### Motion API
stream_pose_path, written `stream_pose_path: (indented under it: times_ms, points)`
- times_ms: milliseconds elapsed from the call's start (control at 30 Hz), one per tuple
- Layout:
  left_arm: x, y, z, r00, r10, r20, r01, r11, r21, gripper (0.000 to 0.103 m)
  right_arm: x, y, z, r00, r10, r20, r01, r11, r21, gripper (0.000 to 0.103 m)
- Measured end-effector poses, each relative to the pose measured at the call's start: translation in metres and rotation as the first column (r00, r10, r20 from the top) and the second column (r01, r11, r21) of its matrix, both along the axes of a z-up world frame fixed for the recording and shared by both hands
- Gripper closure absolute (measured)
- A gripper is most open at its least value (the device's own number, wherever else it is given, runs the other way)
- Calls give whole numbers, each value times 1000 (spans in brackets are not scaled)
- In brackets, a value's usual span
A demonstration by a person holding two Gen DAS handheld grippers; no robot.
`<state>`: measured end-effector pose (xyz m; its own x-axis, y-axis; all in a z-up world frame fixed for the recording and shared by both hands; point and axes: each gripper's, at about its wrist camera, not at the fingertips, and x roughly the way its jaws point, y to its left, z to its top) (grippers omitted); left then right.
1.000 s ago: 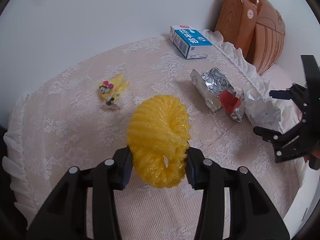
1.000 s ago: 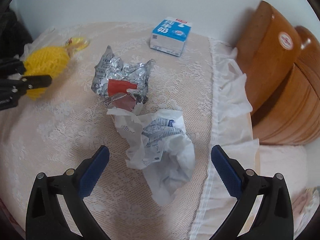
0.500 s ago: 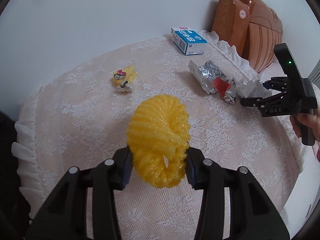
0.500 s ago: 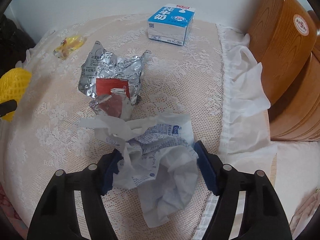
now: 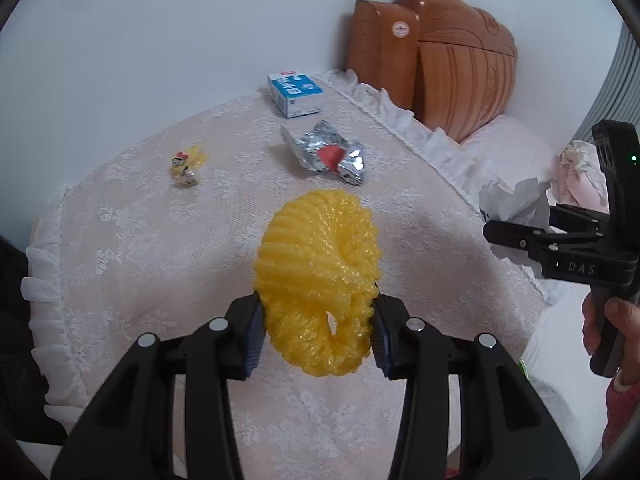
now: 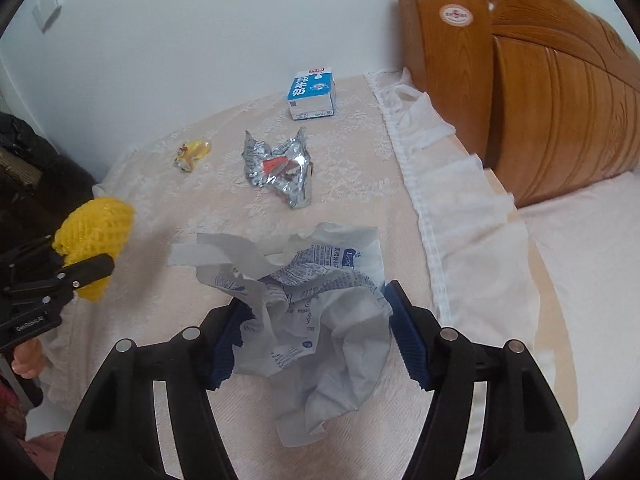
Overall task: Collect trash
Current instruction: 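Carry foam net and white paper to the wastebasket and open both tools over it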
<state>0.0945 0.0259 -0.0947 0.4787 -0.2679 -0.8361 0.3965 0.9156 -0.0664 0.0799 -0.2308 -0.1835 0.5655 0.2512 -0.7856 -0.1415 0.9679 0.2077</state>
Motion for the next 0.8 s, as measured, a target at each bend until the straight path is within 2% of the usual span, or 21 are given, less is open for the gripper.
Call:
stream_pose_path:
  times_ms: [200, 400, 567, 800]
  points:
    - [-55, -35, -1, 994, -97, -44, 96, 995, -18, 60, -68, -13, -6, 996, -60, -69, 66, 994, 91, 36]
    - [-100, -83, -11, 972, -215, -97, 213, 976, -32, 60, -123, -32, -15, 990, -111, -85, 120, 987, 104, 36]
    - [-126, -119, -8, 949, -305, -78, 303, 952, -35, 60, -152, -47, -18, 985, -156, -78, 164, 980, 112, 35]
    - [-143, -144, -8, 928, -363, -82, 362, 932, -29, 60, -176, -71, -15, 975, -214, -53, 218, 972, 87, 35]
